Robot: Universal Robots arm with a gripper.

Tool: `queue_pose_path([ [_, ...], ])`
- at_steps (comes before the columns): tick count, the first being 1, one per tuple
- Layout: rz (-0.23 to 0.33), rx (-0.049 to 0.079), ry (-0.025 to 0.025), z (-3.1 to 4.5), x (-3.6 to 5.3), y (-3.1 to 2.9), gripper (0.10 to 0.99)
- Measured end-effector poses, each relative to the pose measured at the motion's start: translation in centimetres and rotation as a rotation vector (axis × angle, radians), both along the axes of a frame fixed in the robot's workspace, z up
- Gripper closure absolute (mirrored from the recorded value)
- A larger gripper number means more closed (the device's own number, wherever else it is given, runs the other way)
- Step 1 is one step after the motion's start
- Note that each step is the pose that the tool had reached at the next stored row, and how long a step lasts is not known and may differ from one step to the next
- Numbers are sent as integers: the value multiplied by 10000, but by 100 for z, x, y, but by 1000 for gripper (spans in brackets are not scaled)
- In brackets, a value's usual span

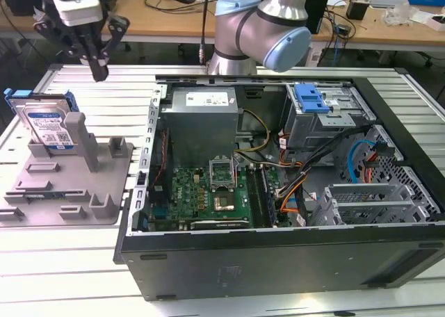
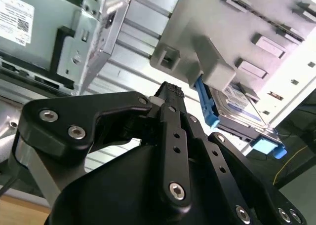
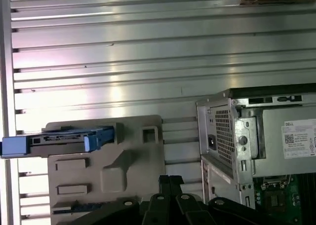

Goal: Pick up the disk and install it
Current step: 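Reach for the disk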

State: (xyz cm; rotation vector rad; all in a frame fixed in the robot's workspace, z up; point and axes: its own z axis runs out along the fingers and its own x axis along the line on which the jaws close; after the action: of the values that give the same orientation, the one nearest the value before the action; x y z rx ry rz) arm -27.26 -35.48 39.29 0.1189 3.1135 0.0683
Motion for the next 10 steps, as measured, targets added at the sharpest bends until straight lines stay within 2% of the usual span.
queue_pose_path([
  [1,2,-1,0,0,-64,25,980],
  [8,2,-10,1,-4,-361,132,980],
  [10,0,-10,0,-9,-515,193,980],
])
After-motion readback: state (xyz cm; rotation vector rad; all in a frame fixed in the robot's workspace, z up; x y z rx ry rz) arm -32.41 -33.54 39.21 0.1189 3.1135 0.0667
